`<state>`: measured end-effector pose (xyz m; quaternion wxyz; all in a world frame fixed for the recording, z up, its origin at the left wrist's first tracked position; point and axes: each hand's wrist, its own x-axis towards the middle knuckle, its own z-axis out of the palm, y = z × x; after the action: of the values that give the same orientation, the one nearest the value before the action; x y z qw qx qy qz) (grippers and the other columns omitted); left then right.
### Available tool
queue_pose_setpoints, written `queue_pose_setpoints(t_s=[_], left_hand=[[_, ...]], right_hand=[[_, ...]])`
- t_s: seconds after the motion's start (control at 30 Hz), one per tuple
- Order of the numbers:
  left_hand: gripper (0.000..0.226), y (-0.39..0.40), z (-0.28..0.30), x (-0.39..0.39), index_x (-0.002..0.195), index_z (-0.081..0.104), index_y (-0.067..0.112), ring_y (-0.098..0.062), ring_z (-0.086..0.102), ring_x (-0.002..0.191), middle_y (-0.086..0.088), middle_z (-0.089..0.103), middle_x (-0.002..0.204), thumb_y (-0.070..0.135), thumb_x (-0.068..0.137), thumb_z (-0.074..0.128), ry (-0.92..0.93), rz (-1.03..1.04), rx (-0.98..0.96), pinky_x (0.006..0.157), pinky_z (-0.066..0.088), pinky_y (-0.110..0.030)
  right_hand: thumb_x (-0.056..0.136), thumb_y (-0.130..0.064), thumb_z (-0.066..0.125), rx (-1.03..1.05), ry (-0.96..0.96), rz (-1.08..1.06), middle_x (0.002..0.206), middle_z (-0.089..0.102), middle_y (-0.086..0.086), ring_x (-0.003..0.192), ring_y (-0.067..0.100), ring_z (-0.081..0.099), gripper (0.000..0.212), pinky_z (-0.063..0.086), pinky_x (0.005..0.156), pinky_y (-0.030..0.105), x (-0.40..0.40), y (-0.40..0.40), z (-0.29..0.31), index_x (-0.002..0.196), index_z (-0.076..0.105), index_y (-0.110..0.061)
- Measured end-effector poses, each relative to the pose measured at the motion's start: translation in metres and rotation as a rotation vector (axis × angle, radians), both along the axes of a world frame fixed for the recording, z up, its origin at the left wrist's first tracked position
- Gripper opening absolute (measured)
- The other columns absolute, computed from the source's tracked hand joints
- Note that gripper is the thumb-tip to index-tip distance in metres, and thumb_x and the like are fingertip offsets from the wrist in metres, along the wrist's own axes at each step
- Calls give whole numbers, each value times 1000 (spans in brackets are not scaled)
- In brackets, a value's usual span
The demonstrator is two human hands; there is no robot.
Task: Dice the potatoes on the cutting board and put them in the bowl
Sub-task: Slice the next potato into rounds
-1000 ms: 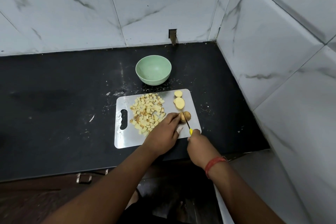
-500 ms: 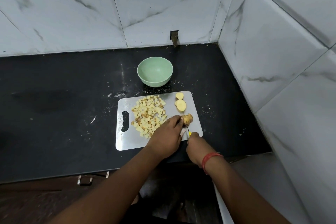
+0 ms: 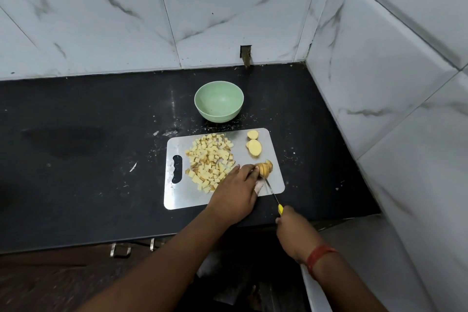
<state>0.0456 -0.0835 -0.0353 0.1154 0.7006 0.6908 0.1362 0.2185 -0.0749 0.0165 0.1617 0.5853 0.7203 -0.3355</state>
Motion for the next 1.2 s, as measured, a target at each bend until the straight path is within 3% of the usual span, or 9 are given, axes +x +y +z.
queue_pose_setpoints(t_s=[0.1, 0.17, 0.23, 0.3, 0.57, 0.8, 1.0, 1.2], left_hand=[[54, -3, -2, -3, 154, 40, 8, -28, 40, 139, -9, 44, 152, 35, 108, 41, -40, 0, 30, 124, 22, -37], [54, -5, -5, -3, 154, 40, 7, -27, 39, 141, -11, 43, 154, 35, 108, 41, -54, 1, 34, 126, 15, -35], [57, -5, -7, -3, 153, 41, 7, -27, 39, 142, -11, 44, 154, 39, 106, 36, -65, 2, 34, 126, 12, -35], [59, -5, -9, -3, 153, 42, 7, -26, 40, 142, -11, 45, 153, 41, 105, 32, -66, -2, 39, 127, 12, -36], [59, -4, -15, -7, 152, 43, 7, -24, 38, 144, -9, 45, 155, 39, 105, 32, -73, -16, 44, 127, 14, -41], [54, -3, -18, -9, 154, 41, 8, -23, 36, 146, -9, 43, 156, 32, 106, 41, -90, -28, 74, 128, 10, -40], [52, -1, -16, -11, 151, 46, 6, -24, 39, 143, -10, 48, 152, 27, 103, 45, -103, -22, 105, 126, 7, -37], [50, 0, -18, -11, 150, 48, 7, -25, 40, 143, -10, 49, 152, 23, 103, 49, -84, -25, 121, 125, 4, -34]], right_hand=[[103, -16, 38, 87, 95, -53, 98, 60, 9, 86, 22, 61, 4, 39, 69, 27, 6, -6, 4, 103, 39, -12], [104, -20, 38, 158, 151, -58, 85, 54, 5, 71, 17, 53, 8, 37, 64, 26, 2, -7, 5, 100, 38, -13], [104, -20, 39, 213, 194, -43, 84, 55, 6, 69, 16, 51, 9, 36, 59, 27, -5, -5, 5, 103, 40, -11], [103, -18, 39, 230, 195, -21, 92, 61, 11, 70, 17, 51, 12, 34, 55, 26, -14, 0, 4, 108, 42, -7], [95, -6, 42, 166, 109, -49, 108, 62, 13, 93, 26, 63, 22, 50, 75, 33, -35, 10, -1, 116, 40, -4], [95, -7, 43, 170, 92, -47, 107, 61, 14, 90, 27, 62, 25, 42, 68, 29, -37, 10, -5, 120, 39, -4], [93, -5, 43, 124, 97, -52, 112, 60, 16, 98, 29, 63, 29, 49, 78, 34, -40, 12, -5, 122, 37, -2], [94, -4, 43, 76, 60, -37, 117, 59, 17, 100, 27, 61, 41, 41, 74, 30, -45, 16, -3, 133, 31, 2]])
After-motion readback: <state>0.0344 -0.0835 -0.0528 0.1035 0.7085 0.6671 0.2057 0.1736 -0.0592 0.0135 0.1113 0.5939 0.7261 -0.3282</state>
